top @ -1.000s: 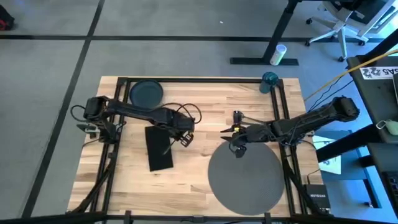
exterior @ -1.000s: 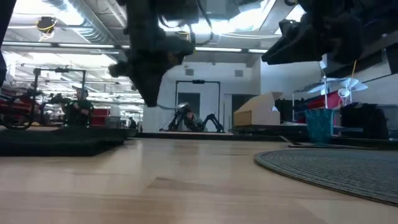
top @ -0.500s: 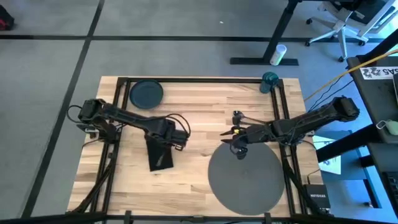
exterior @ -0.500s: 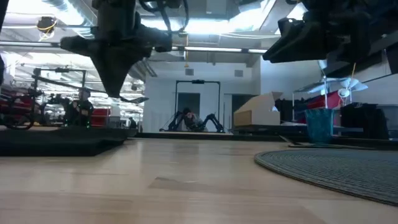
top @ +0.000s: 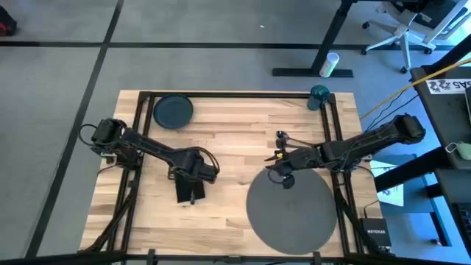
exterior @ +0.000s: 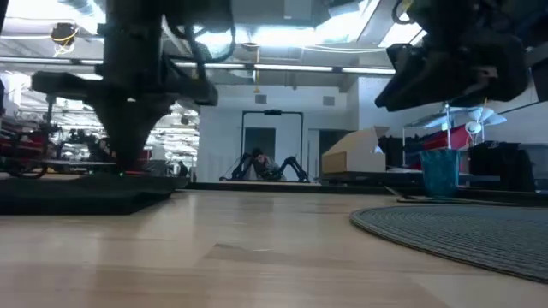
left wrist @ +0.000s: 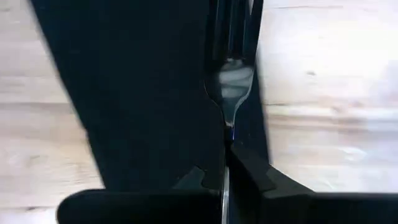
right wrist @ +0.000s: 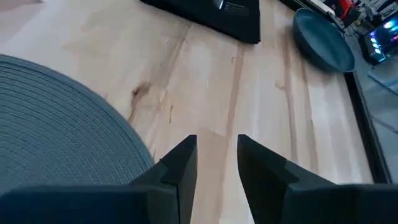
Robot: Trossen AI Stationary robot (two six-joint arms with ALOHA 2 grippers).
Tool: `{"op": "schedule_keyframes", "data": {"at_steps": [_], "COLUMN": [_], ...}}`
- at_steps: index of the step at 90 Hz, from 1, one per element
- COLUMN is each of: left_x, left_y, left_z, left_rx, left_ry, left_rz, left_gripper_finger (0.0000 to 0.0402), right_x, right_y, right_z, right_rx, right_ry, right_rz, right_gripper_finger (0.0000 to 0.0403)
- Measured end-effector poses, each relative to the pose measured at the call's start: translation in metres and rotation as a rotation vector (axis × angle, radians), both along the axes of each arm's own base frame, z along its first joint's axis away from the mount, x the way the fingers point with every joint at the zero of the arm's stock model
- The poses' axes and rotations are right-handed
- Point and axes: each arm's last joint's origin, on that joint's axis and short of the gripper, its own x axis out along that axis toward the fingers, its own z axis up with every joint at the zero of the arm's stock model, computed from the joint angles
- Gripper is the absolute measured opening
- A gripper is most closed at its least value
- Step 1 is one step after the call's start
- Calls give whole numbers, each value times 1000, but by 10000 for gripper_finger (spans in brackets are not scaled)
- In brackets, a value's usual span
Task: Set table place
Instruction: Put the black fork on the black table napkin
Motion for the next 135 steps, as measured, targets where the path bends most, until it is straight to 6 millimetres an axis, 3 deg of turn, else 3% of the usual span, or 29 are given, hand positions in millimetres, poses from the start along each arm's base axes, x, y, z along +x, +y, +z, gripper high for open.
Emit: {"op": "schedule_keyframes", "data": {"at_steps": [40, 65, 135], "left_x": [-5, -11, -10], "left_y": [19, 19, 19], "left_z": [-1, -10, -10], "left_rx": [22, 29, 56], "left_ry": [77, 104, 93], "left_rz": [43, 40, 48], "left_gripper_finger": [0, 0, 0], "right_x": [-1, -1, -4], "right_y": [1, 1, 0], "right_z": [-1, -1, -5], "right_rx": [-1, 8, 31], "right_ry": [17, 20, 59], "right_rz": [41, 34, 11], "right_gripper_finger": [99, 99, 99]}}
